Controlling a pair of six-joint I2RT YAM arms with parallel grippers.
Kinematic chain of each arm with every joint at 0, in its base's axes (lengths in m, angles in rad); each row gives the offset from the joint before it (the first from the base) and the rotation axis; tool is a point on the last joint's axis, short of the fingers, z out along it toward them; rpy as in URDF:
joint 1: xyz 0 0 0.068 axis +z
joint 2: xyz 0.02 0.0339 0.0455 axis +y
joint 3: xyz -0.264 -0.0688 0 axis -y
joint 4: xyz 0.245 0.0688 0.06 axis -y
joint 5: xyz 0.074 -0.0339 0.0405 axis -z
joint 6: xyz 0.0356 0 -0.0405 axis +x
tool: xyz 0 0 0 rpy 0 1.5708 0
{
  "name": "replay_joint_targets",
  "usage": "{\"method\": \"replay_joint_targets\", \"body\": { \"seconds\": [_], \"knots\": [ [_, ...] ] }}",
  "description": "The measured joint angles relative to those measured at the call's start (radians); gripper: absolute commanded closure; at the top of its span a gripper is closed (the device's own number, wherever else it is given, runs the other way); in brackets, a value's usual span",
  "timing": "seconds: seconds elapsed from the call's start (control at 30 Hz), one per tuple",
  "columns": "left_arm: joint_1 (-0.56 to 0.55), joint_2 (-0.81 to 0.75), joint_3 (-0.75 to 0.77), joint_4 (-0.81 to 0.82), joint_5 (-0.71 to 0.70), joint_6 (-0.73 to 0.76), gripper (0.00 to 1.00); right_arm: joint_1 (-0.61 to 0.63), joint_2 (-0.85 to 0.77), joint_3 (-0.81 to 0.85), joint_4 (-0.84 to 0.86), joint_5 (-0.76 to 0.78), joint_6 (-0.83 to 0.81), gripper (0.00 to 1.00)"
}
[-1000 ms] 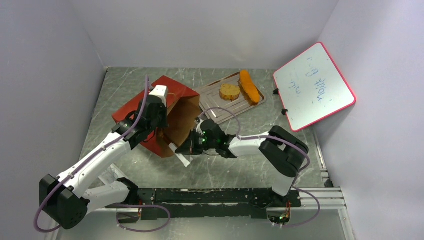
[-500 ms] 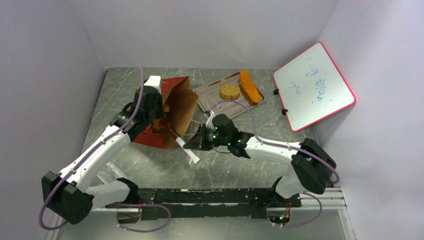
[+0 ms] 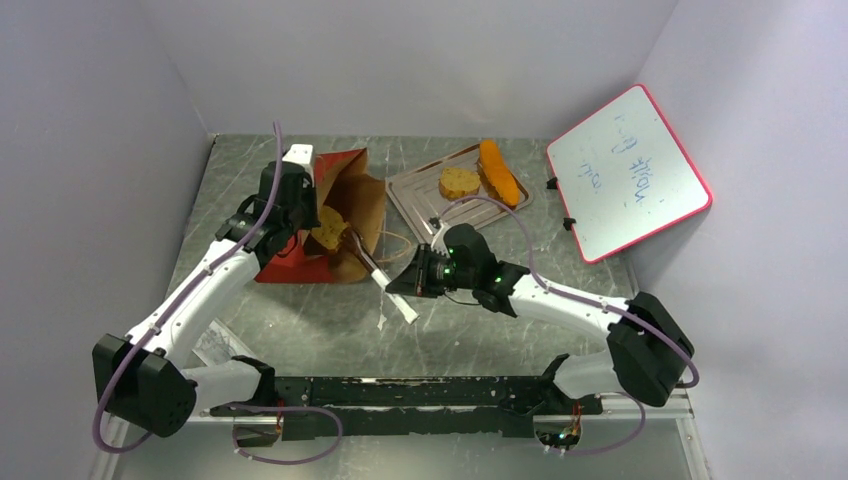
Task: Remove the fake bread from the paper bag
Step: Take out the fake bread from the paper bag, then place the fake bread in the container.
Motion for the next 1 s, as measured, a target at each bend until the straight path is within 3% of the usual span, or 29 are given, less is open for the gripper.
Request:
{"method": "replay_joint_targets", "body": {
  "seconds": [0.6,1.0],
  "knots": [
    [0.138,0.010,-0.001,0.047,0.003,0.001,0.93,-0.093,-0.187,0.090,-0.240,0.087,-0.101,1.00],
    [0.175,0.054,-0.001,0.066,0.003,-0.045,0.93,-0.252,-0.259,0.119,-0.362,0.172,-0.136,1.00]
  ]
}}
